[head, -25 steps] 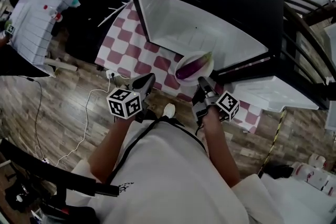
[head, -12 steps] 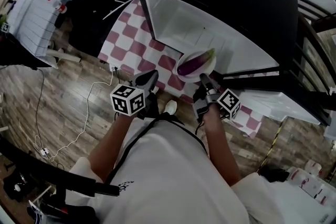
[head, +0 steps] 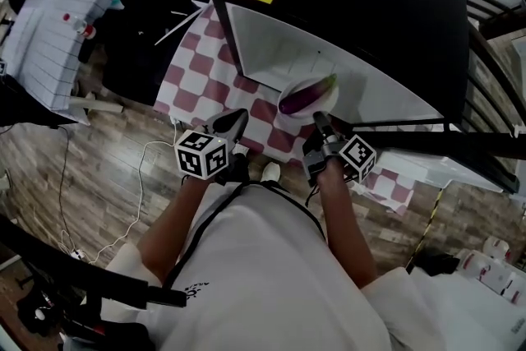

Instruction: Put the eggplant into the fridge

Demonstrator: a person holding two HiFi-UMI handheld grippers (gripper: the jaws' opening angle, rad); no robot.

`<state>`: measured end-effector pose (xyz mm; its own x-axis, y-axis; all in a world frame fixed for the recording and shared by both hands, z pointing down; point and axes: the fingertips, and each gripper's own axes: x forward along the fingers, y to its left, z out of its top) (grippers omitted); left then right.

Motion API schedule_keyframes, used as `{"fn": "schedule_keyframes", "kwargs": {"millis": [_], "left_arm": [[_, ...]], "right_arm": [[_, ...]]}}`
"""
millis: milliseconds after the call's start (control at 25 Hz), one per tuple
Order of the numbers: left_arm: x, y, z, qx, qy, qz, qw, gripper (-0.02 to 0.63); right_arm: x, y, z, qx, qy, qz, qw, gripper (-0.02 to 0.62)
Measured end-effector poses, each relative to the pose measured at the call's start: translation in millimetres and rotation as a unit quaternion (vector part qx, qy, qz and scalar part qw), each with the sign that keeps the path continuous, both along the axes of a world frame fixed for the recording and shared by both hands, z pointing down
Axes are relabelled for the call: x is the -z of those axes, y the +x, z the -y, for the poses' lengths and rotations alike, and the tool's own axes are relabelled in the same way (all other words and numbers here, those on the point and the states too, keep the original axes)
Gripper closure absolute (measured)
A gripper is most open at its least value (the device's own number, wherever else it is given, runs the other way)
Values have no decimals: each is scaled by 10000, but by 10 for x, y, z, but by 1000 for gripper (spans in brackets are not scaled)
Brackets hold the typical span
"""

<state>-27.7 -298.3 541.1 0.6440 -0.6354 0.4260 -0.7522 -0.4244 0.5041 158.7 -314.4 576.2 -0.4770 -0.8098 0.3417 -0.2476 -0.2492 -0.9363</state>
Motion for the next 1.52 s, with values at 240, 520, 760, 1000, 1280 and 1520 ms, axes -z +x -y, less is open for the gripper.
{"fn": "schedule_keyframes", "kwargs": {"millis": [240,520,760,1000,1280,1520], "left_arm": [[-22,-115,206,-88,13,-5,10000,606],[-56,-266,354,-127,1,42,9999,606],[-63,-373,464,-157,-26,116,9998,606],[-72,-408,540,-206,-54,160,9996,606],[-84,-409,581,-308,-71,201,9993,606],[-96,-466,623,-291,-100,224,9993,606]], "right_arm": [[-149,-67,223,-50,-13,-38,10000,569],[-348,-107,429,-135,-36,-42,9999,569],[-506,-146,518,-221,-76,-48,9997,569],[-632,-185,539,-233,-126,-78,9996,569],[-693,-184,654,-226,-79,-129,9996,569],[-743,-180,780,-261,-91,-121,9995,569]]}}
